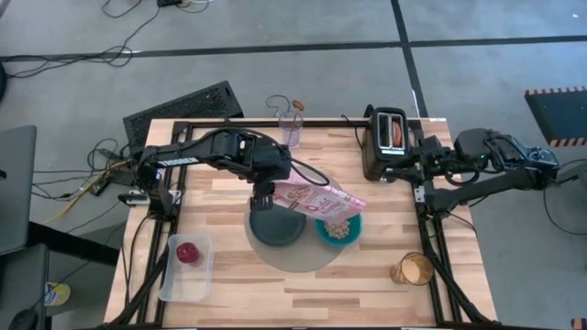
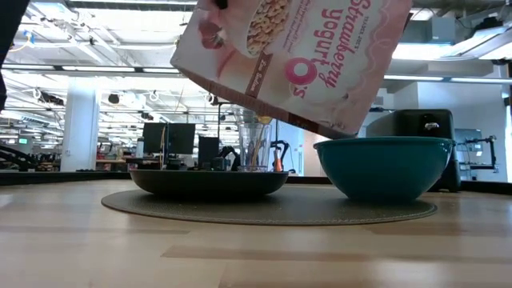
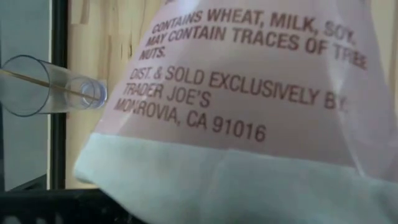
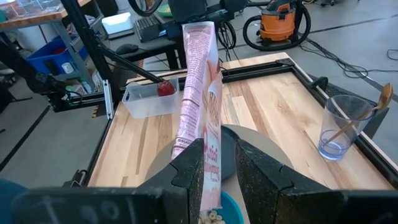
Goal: Arrange a breakfast setting
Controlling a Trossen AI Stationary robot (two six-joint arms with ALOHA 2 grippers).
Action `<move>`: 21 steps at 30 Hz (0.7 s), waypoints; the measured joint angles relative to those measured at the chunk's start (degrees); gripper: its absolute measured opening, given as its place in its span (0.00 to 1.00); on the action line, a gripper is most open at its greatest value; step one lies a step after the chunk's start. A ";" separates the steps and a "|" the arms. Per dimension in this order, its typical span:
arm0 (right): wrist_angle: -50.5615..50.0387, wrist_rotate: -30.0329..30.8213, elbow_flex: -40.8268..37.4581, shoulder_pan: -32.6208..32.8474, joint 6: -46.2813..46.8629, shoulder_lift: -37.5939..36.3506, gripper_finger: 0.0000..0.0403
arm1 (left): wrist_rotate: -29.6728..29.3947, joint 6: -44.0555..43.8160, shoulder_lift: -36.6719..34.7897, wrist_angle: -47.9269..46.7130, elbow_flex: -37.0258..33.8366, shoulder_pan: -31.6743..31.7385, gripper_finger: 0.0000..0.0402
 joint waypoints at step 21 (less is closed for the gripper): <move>-1.03 0.00 0.00 0.00 -0.20 -0.02 0.30 | 0.77 0.90 -0.02 0.79 -0.37 -0.65 0.34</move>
